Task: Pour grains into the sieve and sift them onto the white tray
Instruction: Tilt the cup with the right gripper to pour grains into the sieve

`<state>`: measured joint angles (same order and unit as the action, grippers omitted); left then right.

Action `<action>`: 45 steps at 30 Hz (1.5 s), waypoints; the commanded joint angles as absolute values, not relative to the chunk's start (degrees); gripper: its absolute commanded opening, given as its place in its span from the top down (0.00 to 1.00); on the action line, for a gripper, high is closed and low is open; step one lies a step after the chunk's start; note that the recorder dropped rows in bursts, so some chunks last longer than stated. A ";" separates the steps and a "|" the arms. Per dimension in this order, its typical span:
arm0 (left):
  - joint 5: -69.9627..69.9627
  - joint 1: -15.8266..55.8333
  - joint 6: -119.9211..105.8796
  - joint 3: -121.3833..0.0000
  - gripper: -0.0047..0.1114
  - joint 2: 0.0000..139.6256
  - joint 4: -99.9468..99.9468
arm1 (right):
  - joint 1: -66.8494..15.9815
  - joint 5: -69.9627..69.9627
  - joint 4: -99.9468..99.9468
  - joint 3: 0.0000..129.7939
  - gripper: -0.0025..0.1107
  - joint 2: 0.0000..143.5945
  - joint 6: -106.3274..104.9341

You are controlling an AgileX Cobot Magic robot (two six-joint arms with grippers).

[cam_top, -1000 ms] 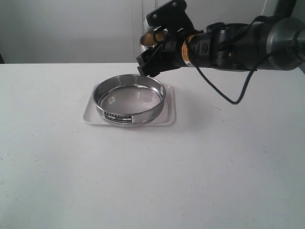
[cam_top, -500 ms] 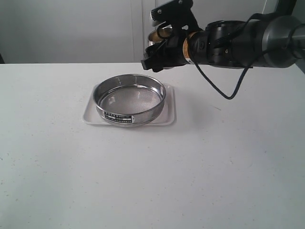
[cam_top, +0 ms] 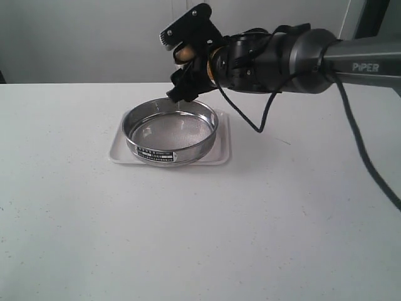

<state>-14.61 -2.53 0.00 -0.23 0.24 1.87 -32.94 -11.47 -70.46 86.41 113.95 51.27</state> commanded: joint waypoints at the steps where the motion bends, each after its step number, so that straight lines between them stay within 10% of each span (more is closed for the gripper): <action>1: -14.61 -2.62 0.00 0.00 0.96 0.00 2.26 | -33.08 -14.52 -64.92 91.78 0.98 117.76 43.54; 16: -14.61 -2.62 0.00 0.00 0.96 0.00 2.26 | -35.28 -32.84 -44.77 109.16 0.98 130.65 5.15; 45: -14.61 -2.62 0.00 0.00 0.96 0.00 2.26 | -41.59 -52.37 -63.08 125.80 0.98 141.55 -4.00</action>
